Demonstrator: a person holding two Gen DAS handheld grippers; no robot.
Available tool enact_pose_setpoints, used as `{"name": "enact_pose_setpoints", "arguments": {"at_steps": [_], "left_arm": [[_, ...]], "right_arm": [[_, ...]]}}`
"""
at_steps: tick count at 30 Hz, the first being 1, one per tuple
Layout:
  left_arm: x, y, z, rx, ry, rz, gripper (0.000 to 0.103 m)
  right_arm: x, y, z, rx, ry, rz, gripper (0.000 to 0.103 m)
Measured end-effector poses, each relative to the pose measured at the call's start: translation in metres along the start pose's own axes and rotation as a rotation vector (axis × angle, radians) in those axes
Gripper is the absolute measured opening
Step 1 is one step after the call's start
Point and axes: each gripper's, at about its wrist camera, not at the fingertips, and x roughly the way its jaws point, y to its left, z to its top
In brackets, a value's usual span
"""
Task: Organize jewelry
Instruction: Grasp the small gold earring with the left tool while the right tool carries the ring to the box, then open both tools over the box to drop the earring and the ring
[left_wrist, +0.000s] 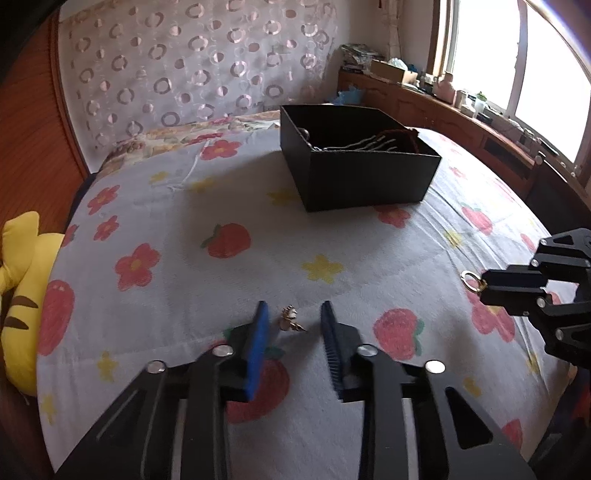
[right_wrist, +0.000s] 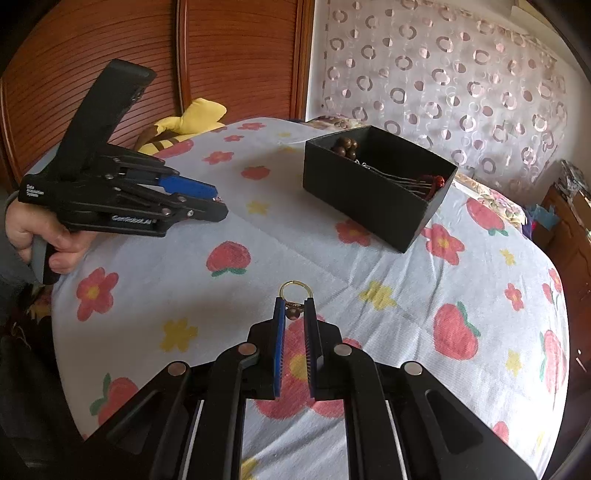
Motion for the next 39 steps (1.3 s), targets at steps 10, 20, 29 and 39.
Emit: {"name": "enact_pose_setpoints", "arguments": {"at_steps": [10,20,29,39], "left_arm": [[-0.016,0.011,0.004,-0.051,-0.071,-0.026,0.01],[-0.033,0.008,0.034,-0.064,-0.136,-0.041,0.01],[-0.035,-0.005,0.056,-0.032,-0.159,-0.039,0.01],[-0.029,-0.012,0.084,-0.015,-0.164,-0.041,0.01]], "right_arm": [[-0.001,-0.003,0.006,0.011,-0.021,-0.011,0.011],[-0.01,-0.039,0.053,0.073,-0.107,-0.063,0.011],[0.006,-0.071,0.077,0.146,-0.119,-0.094,0.011],[0.021,-0.09,0.083,0.205,-0.112,-0.117,0.015]]}}
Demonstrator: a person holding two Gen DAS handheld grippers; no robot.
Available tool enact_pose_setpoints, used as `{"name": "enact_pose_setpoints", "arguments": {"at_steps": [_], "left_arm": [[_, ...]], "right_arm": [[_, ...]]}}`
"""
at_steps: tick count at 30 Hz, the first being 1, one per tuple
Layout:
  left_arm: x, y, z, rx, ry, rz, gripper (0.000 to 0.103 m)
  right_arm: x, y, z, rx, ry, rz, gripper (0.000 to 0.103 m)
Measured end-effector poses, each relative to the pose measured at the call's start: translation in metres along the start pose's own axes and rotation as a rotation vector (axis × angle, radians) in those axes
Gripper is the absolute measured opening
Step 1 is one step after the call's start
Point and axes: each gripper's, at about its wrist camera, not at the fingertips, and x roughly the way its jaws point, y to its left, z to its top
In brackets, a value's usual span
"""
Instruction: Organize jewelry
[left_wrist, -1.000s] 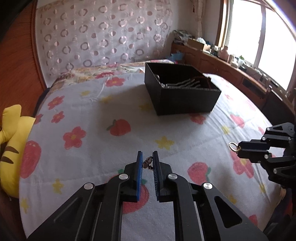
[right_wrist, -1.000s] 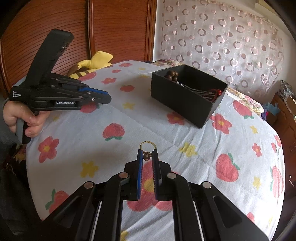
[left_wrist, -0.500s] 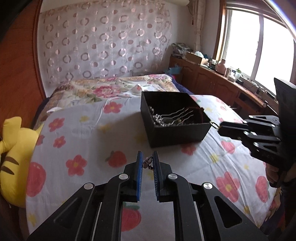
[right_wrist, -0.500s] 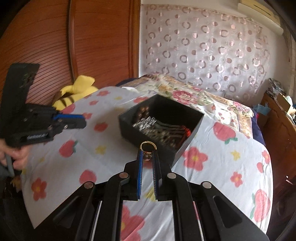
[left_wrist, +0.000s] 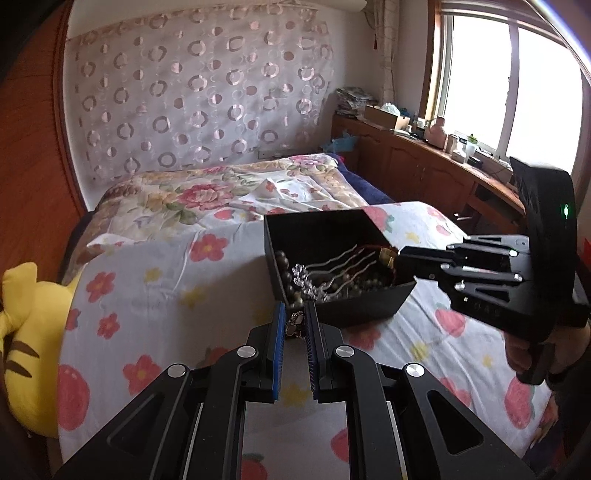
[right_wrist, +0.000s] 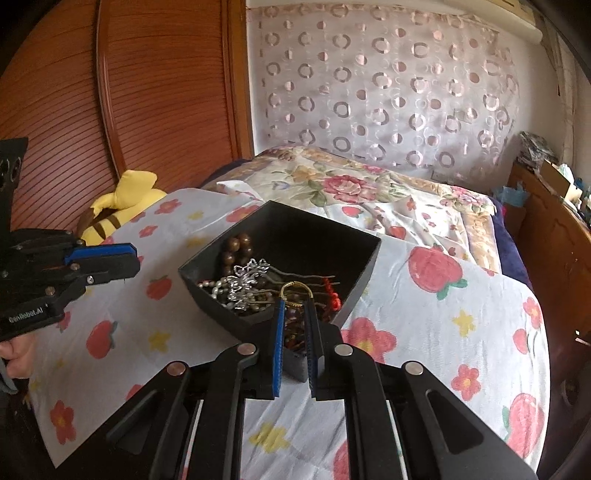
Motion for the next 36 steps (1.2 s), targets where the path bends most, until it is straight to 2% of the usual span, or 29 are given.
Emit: {"name": "enact_pose_setpoints", "arguments": {"at_steps": [15,17,18,19,23,25,31,33,36], "left_arm": [[0.04,-0.019,0.038,-0.019,-0.009,-0.021,0.011],[0.04,-0.02,0.038,-0.021,-0.011,-0.017,0.024],[0.04,-0.02,0.038,-0.02,-0.017,-0.009,0.041],[0.039,-0.021,0.037,-0.018,-0.026,0.006,0.052],[0.036,-0.017,0.03,-0.019,-0.03,0.042,0.06],[0.028,-0.014,0.024,-0.023,-0.052,0.066,0.076],[-0.007,-0.009,0.001,-0.039,-0.134,0.116,0.093],[-0.02,-0.008,-0.007,-0.041,-0.158,0.136,0.094],[-0.041,-0.006,-0.018,-0.051,-0.191,0.15,0.095]], "right_arm": [[-0.023,-0.012,-0.012,0.032,-0.037,0.012,0.017],[-0.027,-0.013,-0.014,0.036,-0.045,0.011,0.02],[-0.03,-0.013,-0.016,0.041,-0.05,0.01,0.023],[-0.032,-0.013,-0.017,0.045,-0.055,0.009,0.027],[-0.041,-0.012,-0.023,0.067,-0.074,0.0,0.029],[-0.048,-0.01,-0.028,0.075,-0.093,-0.005,0.033],[-0.077,0.0,-0.036,0.09,-0.165,-0.02,0.052],[-0.088,0.004,-0.039,0.093,-0.19,-0.021,0.06],[-0.105,0.012,-0.042,0.105,-0.227,-0.037,0.08]]}}
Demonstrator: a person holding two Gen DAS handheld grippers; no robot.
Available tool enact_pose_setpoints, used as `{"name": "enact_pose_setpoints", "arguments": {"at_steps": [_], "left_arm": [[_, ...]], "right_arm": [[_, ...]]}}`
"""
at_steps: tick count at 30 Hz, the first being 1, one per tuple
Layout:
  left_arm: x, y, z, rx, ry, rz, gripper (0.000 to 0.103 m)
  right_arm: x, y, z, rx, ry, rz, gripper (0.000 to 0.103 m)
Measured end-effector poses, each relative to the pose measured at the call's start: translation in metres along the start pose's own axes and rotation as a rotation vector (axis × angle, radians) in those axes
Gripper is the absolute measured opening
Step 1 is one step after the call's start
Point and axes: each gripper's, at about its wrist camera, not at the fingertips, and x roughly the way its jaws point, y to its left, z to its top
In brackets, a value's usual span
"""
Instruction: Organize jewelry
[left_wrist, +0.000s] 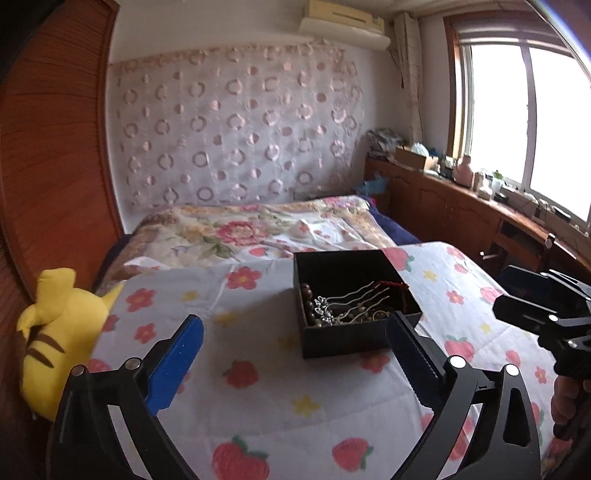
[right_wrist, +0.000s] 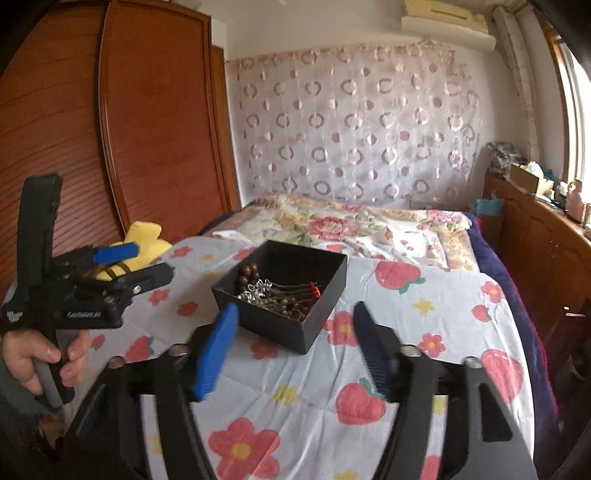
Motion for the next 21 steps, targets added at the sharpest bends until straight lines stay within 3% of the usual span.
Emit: {"name": "enact_pose_setpoints", "arguments": {"at_steps": [5,12,21], "left_arm": [[-0.033,-0.001,-0.013,-0.011,-0.024,0.019,0.095],[-0.066,-0.002,-0.031,-0.036,-0.033,0.083,0.095],[-0.082,-0.003,-0.042,-0.036,-0.028,0.106,0.095]], "right_arm": [[-0.033,0.013,-0.007,0.009,-0.07,-0.051,0.101],[-0.055,0.022,-0.027,0.045,-0.077,-0.119,0.101],[-0.062,0.025,-0.038,0.049,-0.095,-0.172,0.101]]}}
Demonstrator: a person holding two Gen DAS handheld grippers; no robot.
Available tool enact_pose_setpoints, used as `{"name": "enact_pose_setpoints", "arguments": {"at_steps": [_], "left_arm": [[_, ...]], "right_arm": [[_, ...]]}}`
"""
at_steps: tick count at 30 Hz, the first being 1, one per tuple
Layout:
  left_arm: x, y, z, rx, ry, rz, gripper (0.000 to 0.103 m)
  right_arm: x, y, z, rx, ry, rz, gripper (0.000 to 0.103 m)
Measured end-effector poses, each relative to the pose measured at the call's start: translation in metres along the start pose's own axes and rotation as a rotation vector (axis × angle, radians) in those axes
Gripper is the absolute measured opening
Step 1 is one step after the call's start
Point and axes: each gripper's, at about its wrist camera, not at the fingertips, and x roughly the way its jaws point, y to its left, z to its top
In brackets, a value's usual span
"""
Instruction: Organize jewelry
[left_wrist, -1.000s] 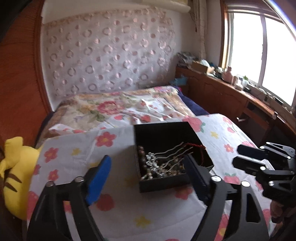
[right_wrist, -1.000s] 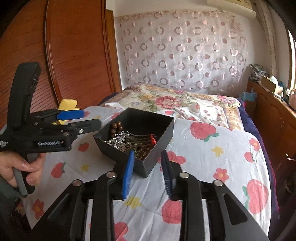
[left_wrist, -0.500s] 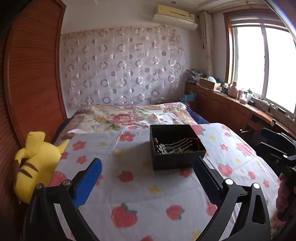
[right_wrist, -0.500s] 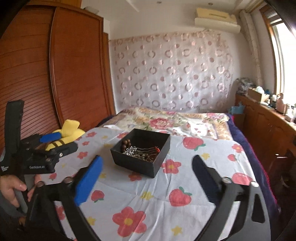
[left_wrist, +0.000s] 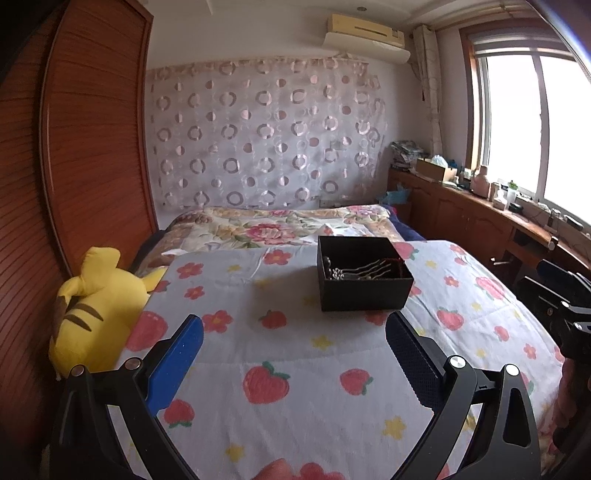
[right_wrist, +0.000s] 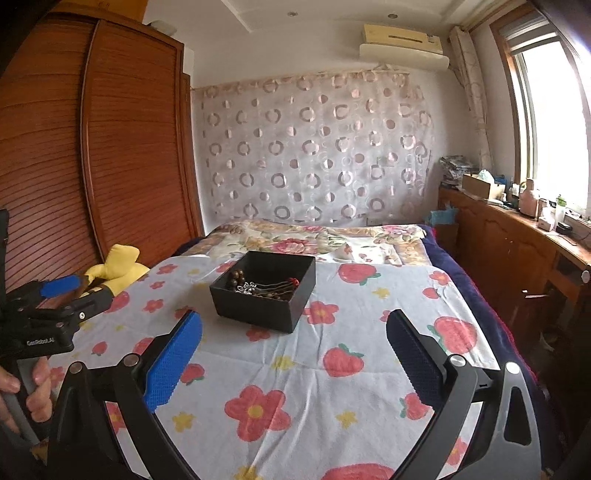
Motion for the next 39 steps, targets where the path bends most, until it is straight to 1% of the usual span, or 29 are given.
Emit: {"name": "enact_pose_setpoints", "arguments": {"at_steps": [15,25,39], "left_arm": [[-0.001,-0.003,-0.012,-0.005,-0.003,-0.013,0.095],[-0.002,-0.005,-0.013,-0.004,-0.003,-0.015,0.095],[-0.017,-0.01,-0.003,0.001,-0.036,-0.025,0.095]], "right_arm": [[-0.001,0.0,-0.004,0.001,0.001,-0.006,0.101],[-0.001,0.002,-0.007,0.003,0.002,-0.006,0.101],[-0.001,0.002,-0.012,0.005,0.0,-0.009,0.101]]}}
